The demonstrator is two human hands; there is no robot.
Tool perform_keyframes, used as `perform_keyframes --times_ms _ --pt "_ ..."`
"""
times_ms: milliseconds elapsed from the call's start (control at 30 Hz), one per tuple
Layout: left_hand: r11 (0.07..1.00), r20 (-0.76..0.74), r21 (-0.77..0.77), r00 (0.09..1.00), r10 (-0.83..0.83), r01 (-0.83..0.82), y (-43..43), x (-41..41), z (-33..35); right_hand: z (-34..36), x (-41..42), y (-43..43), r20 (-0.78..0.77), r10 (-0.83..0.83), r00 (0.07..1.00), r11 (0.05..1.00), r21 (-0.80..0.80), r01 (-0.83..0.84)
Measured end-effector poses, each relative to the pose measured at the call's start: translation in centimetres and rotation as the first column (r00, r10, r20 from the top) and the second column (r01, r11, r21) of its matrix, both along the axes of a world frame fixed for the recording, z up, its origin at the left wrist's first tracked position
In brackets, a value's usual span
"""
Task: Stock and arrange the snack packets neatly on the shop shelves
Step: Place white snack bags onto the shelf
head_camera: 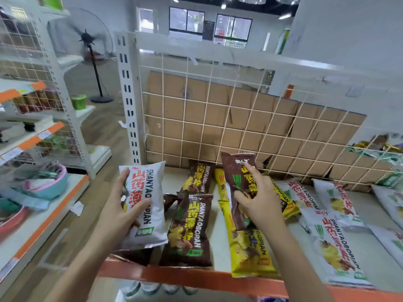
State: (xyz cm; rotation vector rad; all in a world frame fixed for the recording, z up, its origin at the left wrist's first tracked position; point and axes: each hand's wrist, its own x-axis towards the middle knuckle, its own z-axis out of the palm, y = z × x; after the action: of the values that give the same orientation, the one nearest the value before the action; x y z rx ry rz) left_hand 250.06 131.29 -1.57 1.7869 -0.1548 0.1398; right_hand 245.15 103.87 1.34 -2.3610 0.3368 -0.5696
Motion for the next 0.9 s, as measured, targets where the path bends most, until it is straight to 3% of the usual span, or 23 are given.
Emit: perform_keyframes --times_ms 267,533,900 --pt "0.996 -0.034 0.029 0.996 0.087 -0.086 4.9 1.9 -0.4 -0.6 9.8 7.0 -0.068 0.193 0.979 0.977 0.111 -0.185" --pt "0.994 -0.083 -0.048 0.992 0.099 -0.103 6.5 3.0 -1.0 -3.6 17.4 12.4 -0.262 0.183 0.948 0.978 0.149 -0.147" --pt "0.995 -0.085 -0.057 0.993 0.078 -0.082 6.8 3.4 -1.9 -6.1 17.7 14.6 -0.454 0.09 0.887 0.984 -0.095 -0.148"
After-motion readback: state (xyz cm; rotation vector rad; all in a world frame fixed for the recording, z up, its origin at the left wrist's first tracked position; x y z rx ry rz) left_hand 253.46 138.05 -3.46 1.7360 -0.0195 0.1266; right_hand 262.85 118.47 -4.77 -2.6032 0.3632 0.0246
